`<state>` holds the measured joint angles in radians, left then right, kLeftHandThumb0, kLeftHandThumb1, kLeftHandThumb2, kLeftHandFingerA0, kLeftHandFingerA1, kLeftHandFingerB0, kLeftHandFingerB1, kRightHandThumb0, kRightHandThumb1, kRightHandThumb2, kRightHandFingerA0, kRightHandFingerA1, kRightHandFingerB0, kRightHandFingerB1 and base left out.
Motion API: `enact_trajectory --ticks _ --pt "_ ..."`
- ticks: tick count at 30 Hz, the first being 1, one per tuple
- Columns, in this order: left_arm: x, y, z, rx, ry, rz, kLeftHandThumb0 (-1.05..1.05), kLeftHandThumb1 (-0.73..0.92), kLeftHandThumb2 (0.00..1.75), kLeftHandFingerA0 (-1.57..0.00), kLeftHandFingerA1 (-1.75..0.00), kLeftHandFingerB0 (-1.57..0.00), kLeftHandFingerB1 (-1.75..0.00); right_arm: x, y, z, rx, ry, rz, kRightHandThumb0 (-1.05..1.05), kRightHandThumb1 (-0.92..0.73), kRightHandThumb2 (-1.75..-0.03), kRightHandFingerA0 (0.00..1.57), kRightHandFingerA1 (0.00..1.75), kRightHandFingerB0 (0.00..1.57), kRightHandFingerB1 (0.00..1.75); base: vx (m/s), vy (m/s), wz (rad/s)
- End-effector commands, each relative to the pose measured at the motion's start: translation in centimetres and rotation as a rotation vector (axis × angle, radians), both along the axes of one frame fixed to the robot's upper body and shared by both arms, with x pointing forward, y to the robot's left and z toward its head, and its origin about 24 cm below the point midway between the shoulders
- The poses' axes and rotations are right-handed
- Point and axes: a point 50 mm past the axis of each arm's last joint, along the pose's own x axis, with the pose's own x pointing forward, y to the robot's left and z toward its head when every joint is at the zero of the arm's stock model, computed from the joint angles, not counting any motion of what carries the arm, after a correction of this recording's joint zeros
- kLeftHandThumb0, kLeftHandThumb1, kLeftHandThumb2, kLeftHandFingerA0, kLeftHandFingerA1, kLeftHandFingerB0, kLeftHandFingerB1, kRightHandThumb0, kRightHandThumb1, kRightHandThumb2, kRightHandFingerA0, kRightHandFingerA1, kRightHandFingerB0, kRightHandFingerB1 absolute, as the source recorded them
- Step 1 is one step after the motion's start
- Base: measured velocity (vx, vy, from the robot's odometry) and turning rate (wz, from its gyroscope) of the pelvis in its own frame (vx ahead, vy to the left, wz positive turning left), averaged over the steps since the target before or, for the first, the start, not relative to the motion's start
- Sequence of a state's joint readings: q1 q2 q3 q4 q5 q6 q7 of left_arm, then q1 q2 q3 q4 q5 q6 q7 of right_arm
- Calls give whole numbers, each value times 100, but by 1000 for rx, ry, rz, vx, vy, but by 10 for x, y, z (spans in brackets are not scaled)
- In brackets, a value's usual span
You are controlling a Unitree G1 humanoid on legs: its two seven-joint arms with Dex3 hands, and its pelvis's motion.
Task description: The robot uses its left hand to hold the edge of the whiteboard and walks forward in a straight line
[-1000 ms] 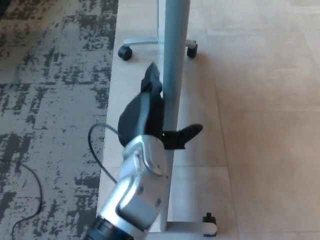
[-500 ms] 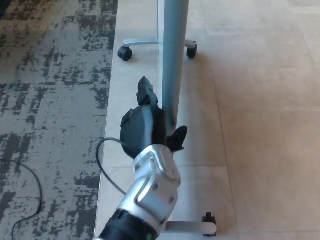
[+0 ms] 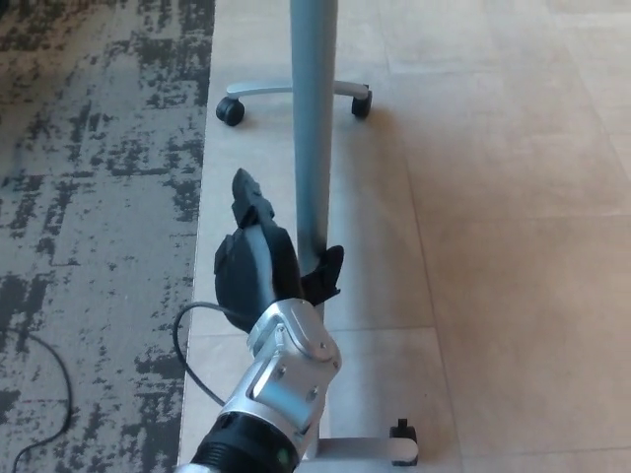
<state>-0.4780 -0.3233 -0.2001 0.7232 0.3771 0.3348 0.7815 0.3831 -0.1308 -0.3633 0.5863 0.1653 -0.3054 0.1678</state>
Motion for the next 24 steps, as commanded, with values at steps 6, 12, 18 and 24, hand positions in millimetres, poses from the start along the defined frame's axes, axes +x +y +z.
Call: enact_trajectory --ticks 6,12,18,24 --pt "6 -101 76 -444 -299 57 -20 76 63 -62 -115 -4 -25 2 -4 5 -25 -30 9 -46 -48 -55 85 66 54 37 0 0 0" --pt "14 -107 86 -410 -287 -19 -23 88 65 -86 -92 -24 -30 4 -7 8 -42 -32 7 -41 -53 -56 84 69 53 38 0 0 0" --pt "21 -106 92 -383 -285 -100 -15 80 63 -69 -76 -49 -44 6 -7 7 -74 -12 36 -44 -54 -55 42 52 57 39 0 0 0" --pt "25 -104 94 -347 -288 -145 5 64 64 -68 -58 -76 -57 5 -9 8 -78 -11 38 -44 -55 -56 43 48 60 40 0 0 0"
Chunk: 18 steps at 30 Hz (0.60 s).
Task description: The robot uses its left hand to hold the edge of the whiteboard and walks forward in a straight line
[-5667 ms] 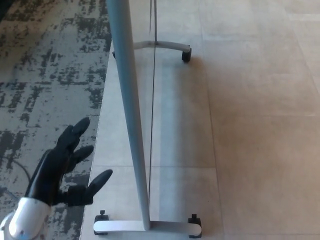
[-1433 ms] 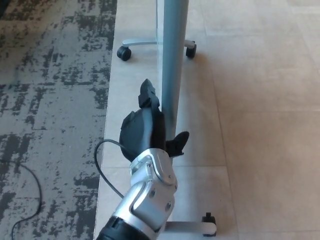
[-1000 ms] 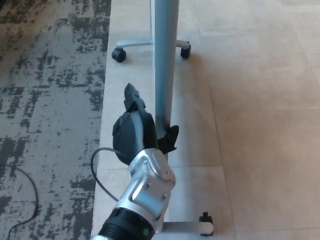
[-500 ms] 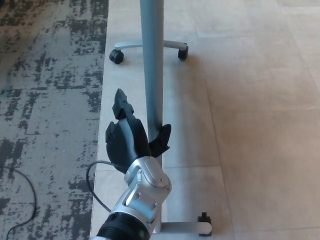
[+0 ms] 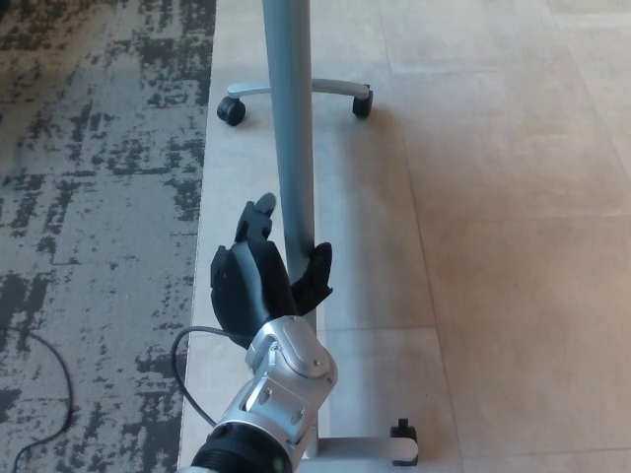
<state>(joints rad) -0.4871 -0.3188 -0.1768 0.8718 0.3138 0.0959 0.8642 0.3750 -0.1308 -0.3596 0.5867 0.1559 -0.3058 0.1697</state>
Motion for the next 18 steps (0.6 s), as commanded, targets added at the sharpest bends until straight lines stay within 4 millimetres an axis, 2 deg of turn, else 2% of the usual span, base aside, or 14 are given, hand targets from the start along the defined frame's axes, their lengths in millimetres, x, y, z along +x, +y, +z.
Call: enact_trajectory --ticks 1,2,4,9,10,11,12,13,16,17,18 --pt "30 -105 107 -243 -221 -188 -3 63 57 -76 -60 -79 -58 2 -10 7 -71 -11 18 -44 -55 -56 43 50 61 41 0 0 0" --pt "31 -105 107 -248 -218 -188 -3 63 57 -76 -60 -79 -58 3 -10 7 -66 -18 13 -44 -55 -56 43 50 61 41 0 0 0" --pt "31 -103 105 -254 -213 -199 -7 65 59 -89 -79 -87 -64 3 -11 4 -38 -21 -10 -44 -56 -57 43 50 60 41 0 0 0" --pt "30 -102 99 -204 -213 -237 -6 68 64 -87 -89 -89 -65 2 -11 6 -44 -29 -4 -47 -62 -59 41 50 61 41 1 -1 2" --pt "29 -101 98 -216 -216 -238 -8 68 67 -87 -111 -93 -70 2 -11 7 -41 -29 -1 -45 -62 -59 39 50 59 41 0 0 0" --pt "28 -101 98 -215 -231 -237 -4 58 82 -95 -155 -85 -137 3 -10 6 -27 -30 -13 -45 -63 -59 41 49 61 41 17 4 6" --pt "28 -101 98 -213 -237 -237 -4 58 82 -95 -155 -85 -137 3 -10 6 -21 -30 -18 -45 -63 -59 41 49 61 41 38 -6 7" --pt "28 -101 98 -219 -251 -237 -1 48 102 -117 -132 -107 -126 4 -10 5 -23 -28 -17 -45 -64 -59 41 48 60 41 24 0 -19" --pt "28 -101 98 -220 -253 -237 -1 48 102 -117 -132 -107 -126 4 -10 5 -23 -28 -17 -45 -64 -59 41 48 60 41 -4 -23 2" --pt "28 -102 100 -199 -266 -230 -8 51 102 -118 -138 -108 -131 3 -9 6 -11 -34 -22 -44 -65 -60 39 50 60 41 -10 -105 13" --pt "28 -102 100 -187 -273 -231 -5 59 92 -86 -175 -75 -171 2 -9 5 -14 -32 -24 -44 -66 -60 40 50 61 42 10 -131 19"
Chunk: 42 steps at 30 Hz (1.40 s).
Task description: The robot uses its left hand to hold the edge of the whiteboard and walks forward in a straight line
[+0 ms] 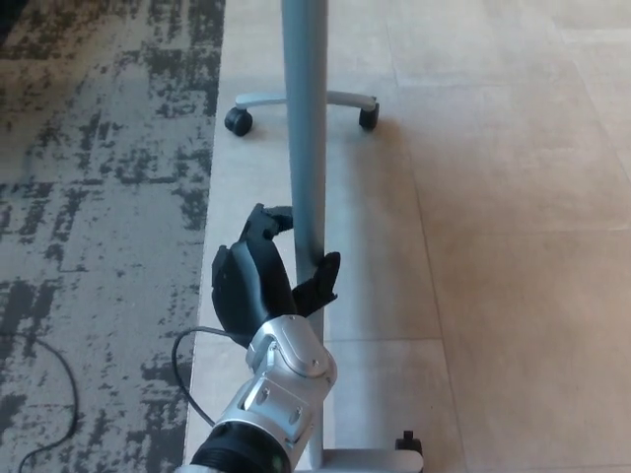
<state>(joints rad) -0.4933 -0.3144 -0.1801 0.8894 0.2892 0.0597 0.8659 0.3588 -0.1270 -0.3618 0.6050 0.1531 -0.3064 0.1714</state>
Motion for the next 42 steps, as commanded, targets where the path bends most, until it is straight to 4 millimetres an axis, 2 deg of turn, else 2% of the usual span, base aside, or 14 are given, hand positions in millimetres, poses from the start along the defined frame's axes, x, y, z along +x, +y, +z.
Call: enact_trajectory --ticks 1,11,15,20,21,22,24,29,31,32,35,37,38,42 --pt "27 -102 100 -157 -263 -228 -5 59 92 -86 -175 -75 -171 0 -11 7 -24 -32 -23 -44 -66 -60 40 50 61 42 -15 -182 47" --pt "27 -105 101 -137 -248 -159 -9 48 101 -120 -136 -106 -127 1 -13 5 7 -30 -26 -43 -64 -59 38 48 58 41 78 -368 75" --pt "27 -107 104 -160 -241 -138 -15 67 76 -75 -175 -64 -164 1 -12 5 8 -29 -26 -42 -64 -58 39 49 58 40 60 16 13" --pt "26 -110 104 -150 -229 -148 -17 53 100 -111 -137 -101 -130 0 -11 4 -1 -27 -16 -45 -64 -59 38 50 58 41 133 212 -44" --pt "26 -110 103 -158 -227 -155 -11 64 87 -77 -175 -66 -175 0 -12 4 -6 -21 -18 -44 -64 -59 40 49 59 41 337 377 -53" --pt "26 -109 102 -152 -229 -157 -17 53 100 -111 -138 -100 -130 1 -12 4 -10 -23 -20 -43 -63 -59 40 50 60 41 313 388 -50" --pt "27 -108 101 -134 -232 -154 -11 62 86 -78 -175 -67 -175 2 -12 6 -13 -29 -19 -44 -63 -59 41 50 61 42 273 367 -44" --pt "30 -106 105 -141 -227 -147 -10 64 84 -80 -175 -63 -174 3 -12 4 -4 -18 -18 -42 -63 -58 39 49 59 40 202 114 0" --pt "31 -106 107 -124 -236 -146 -16 54 98 -112 -138 -99 -129 5 -11 4 -6 -19 -19 -42 -62 -58 40 49 59 40 232 -50 18" --pt "32 -105 108 -116 -245 -150 -11 65 83 -78 -175 -63 -172 5 -10 4 -4 -21 -16 -42 -63 -58 40 49 58 40 157 -115 8" --pt "32 -105 108 -112 -249 -150 -11 65 83 -78 -175 -63 -172 5 -10 4 -3 -22 -15 -42 -63 -58 40 49 58 40 204 -234 37" --pt "35 -106 114 -73 -275 -168 -17 54 96 -111 -138 -98 -130 4 -8 4 -95 -20 25 -48 -63 -59 37 48 60 41 309 -399 103" --pt "35 -107 115 -74 -272 -173 -11 65 79 -78 -175 -62 -175 2 -8 2 -88 -21 16 -47 -62 -59 35 47 59 41 282 -441 99" --pt "34 -108 114 -63 -280 -182 -12 64 82 -79 -175 -63 -175 -2 -8 0 -117 -13 14 -48 -62 -59 38 47 60 41 243 -246 24"
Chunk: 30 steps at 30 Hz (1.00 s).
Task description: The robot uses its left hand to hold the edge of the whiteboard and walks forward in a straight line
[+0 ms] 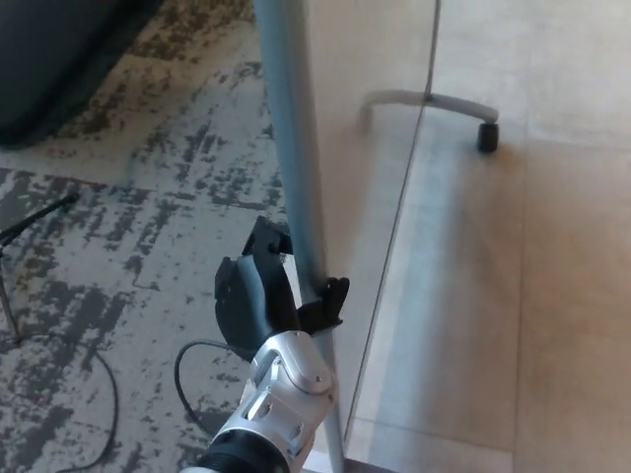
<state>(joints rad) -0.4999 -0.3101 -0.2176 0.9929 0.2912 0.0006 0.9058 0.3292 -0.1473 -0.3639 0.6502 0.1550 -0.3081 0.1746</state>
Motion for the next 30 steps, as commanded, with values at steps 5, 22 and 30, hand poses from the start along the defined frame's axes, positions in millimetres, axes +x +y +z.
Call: enact_trajectory --ticks 5,22,30 --pt "42 -107 128 -121 -283 -171 -13 66 77 -76 -175 -61 -172 -10 0 -2 -217 4 61 -42 -60 -58 41 41 57 40 230 -30 -5" --pt "44 -105 129 -76 -297 -209 -11 64 80 -74 -175 -64 -171 -10 2 -5 -241 18 70 -42 -58 -58 44 42 60 40 403 104 -10" --pt "45 -106 130 -73 -303 -224 -16 53 98 -111 -138 -102 -132 -8 6 -7 -243 14 83 -41 -59 -58 42 43 60 41 371 -228 21"
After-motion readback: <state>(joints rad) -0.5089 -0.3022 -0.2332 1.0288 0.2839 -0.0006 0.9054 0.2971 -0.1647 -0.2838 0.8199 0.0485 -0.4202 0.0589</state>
